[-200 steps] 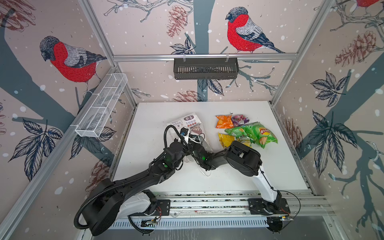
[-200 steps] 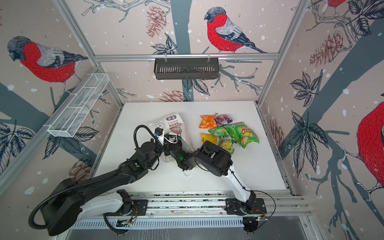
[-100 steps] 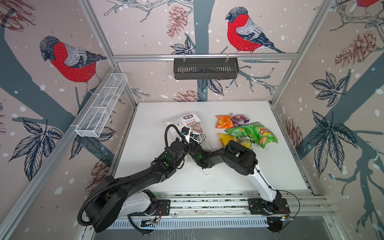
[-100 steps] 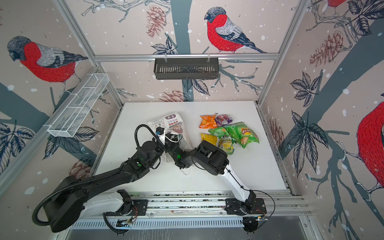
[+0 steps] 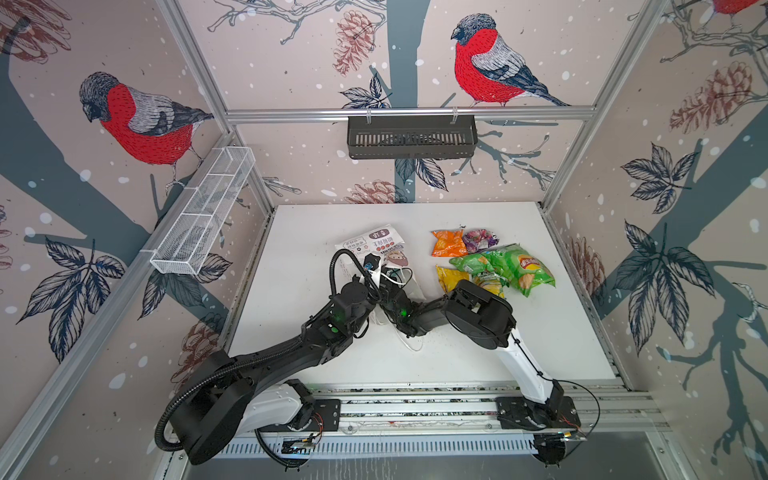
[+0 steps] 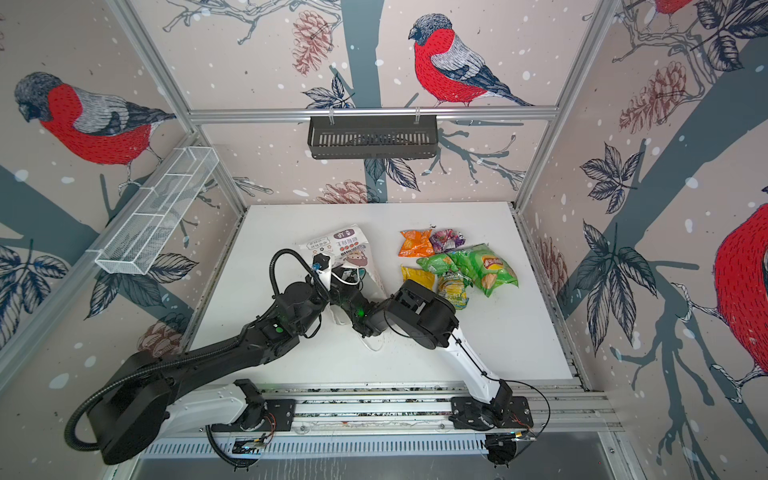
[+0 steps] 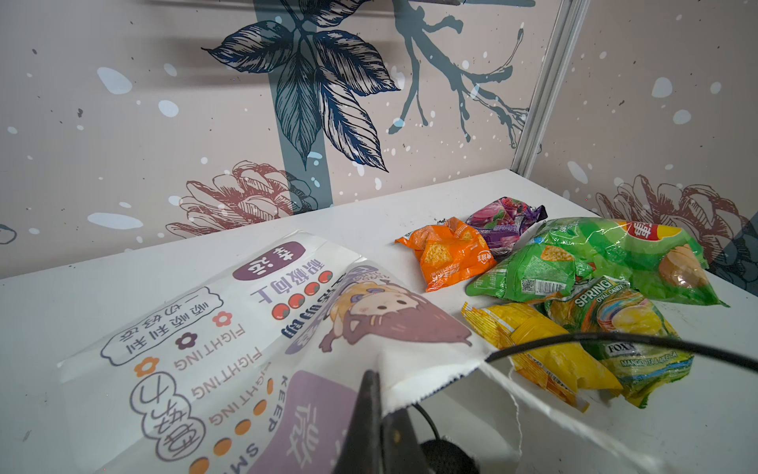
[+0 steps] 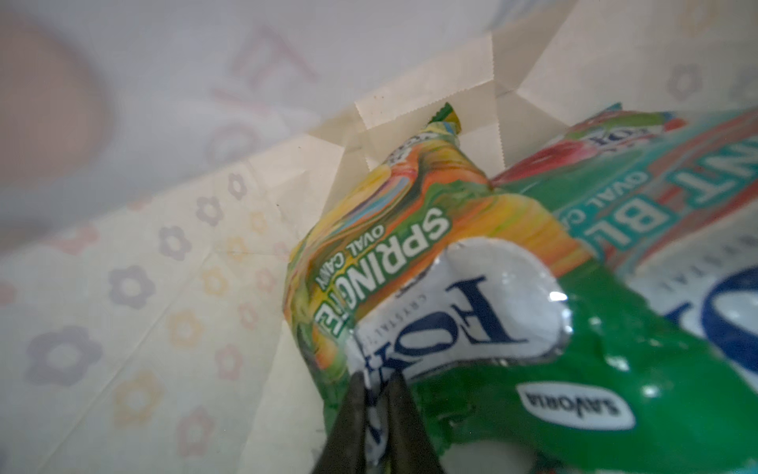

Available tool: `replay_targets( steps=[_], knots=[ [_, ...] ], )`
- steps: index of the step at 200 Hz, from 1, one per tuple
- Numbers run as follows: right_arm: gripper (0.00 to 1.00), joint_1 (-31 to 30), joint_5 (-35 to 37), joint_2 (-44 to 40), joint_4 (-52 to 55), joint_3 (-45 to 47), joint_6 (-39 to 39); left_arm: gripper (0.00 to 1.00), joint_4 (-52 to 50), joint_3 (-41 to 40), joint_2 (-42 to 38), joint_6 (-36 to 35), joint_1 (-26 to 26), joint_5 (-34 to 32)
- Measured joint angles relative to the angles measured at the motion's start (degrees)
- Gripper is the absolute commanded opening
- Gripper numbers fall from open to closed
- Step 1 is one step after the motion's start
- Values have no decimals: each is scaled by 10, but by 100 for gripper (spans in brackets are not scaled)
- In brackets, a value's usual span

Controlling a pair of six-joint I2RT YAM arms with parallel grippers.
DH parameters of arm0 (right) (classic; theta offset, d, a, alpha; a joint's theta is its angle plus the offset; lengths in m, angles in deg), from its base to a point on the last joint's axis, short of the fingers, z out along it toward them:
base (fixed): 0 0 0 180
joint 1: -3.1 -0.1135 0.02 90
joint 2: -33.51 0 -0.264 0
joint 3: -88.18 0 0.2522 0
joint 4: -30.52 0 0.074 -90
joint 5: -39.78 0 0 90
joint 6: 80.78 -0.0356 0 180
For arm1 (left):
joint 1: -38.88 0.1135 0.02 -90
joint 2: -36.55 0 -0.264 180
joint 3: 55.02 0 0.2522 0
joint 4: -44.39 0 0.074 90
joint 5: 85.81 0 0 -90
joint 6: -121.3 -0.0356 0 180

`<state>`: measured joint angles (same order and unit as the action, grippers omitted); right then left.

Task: Take the snacks out of the paper bag
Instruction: Pick up the snack from the paper bag.

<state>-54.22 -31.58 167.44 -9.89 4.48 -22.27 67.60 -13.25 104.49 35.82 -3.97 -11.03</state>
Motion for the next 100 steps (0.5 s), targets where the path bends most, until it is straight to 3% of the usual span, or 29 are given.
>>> replay_targets(
  steps=[100],
  knots=[
    [2, -7, 0, -69, -5, 79, 2, 0, -12, 7, 15, 1, -2, -83]
  ],
)
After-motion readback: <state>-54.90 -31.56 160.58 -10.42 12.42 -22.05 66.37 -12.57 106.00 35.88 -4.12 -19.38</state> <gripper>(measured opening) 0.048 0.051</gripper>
